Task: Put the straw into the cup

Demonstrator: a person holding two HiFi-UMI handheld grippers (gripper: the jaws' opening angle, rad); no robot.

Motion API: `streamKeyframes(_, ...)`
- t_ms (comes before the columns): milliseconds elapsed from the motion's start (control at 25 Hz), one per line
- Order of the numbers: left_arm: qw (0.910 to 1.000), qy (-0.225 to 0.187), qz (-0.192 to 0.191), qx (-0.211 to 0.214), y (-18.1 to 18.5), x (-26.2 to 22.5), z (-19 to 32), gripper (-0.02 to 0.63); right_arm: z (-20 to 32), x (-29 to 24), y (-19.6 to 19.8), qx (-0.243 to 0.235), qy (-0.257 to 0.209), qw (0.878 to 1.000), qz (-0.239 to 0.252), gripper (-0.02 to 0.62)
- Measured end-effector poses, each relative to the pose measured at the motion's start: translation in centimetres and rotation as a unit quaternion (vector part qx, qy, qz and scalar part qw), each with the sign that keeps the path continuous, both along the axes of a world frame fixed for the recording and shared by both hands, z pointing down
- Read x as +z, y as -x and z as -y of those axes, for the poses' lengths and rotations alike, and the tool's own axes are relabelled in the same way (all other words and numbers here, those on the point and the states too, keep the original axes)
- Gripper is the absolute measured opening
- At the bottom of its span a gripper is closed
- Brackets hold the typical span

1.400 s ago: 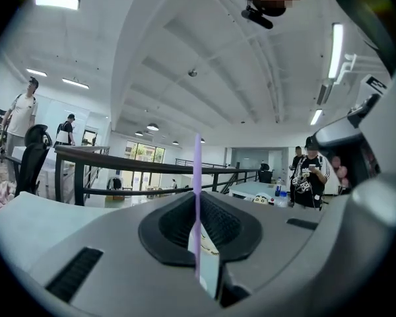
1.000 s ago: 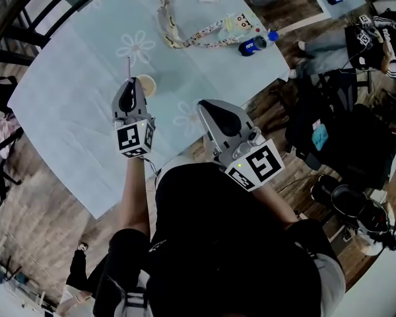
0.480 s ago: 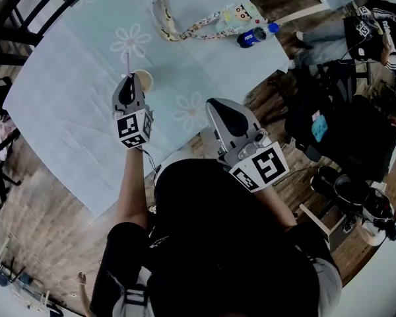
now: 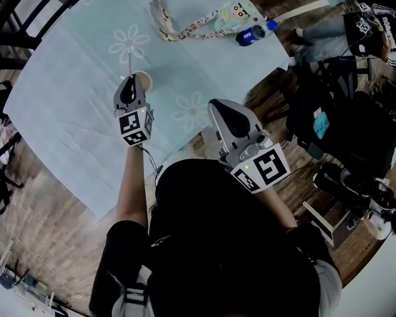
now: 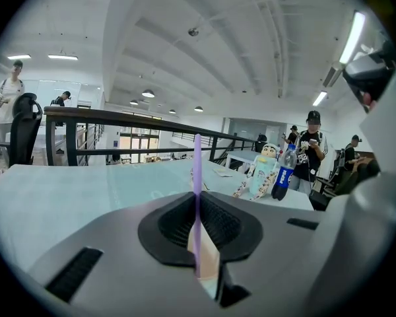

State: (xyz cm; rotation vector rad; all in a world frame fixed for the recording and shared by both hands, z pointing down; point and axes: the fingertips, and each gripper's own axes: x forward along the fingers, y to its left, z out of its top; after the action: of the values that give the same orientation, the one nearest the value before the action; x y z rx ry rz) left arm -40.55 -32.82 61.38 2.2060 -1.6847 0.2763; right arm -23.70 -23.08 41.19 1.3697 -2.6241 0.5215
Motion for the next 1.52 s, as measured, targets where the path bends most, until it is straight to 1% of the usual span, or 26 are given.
streamKeyframes(160,0.9999,-0.002,0.013,0.001,-0.1,0.2,0.5,0.031,-0.1,0.1,-0.3,0.006,0.001,1.0,0.0,0.009)
streamKeyframes(280,0.9997,0.0,0.024,-0.008,0.1,0.3,0.9,0.031,-0.1,0.2,-0.5,0.009,0.003,1.0,0.0,0.009)
streamKeyframes(480,0.9997,0.003,0.021,-0.014,0.4,0.6,1.6,0.031,-0.2,0.3,-0.6,0.013,0.003,1.0,0.001,0.009)
streamKeyframes(840,0.9992,0.011,0.029,-0.026,0.9,1.2,2.5,0.031,-0.3,0.6,-0.8,0.016,0.003,1.0,0.001,0.009)
streamKeyframes(1040,0.9987,0.023,0.031,-0.035,1.7,1.9,2.0,0.063,-0.6,0.6,-1.0,0.019,0.006,1.0,0.006,0.009)
streamKeyframes(1120,0.9989,0.021,0.027,-0.033,1.6,1.8,2.1,0.098,-0.5,0.3,-1.4,0.023,0.001,1.0,0.008,0.009)
streamKeyframes(1320,0.9992,0.018,0.023,-0.026,1.2,1.4,2.0,0.15,-0.7,0.1,-2.6,0.032,-0.006,0.999,0.012,0.009)
streamKeyframes(1520,0.9987,0.016,0.027,-0.041,2.0,0.2,0.8,0.156,-1.2,-0.4,-2.9,0.029,-0.015,0.999,0.02,0.009)
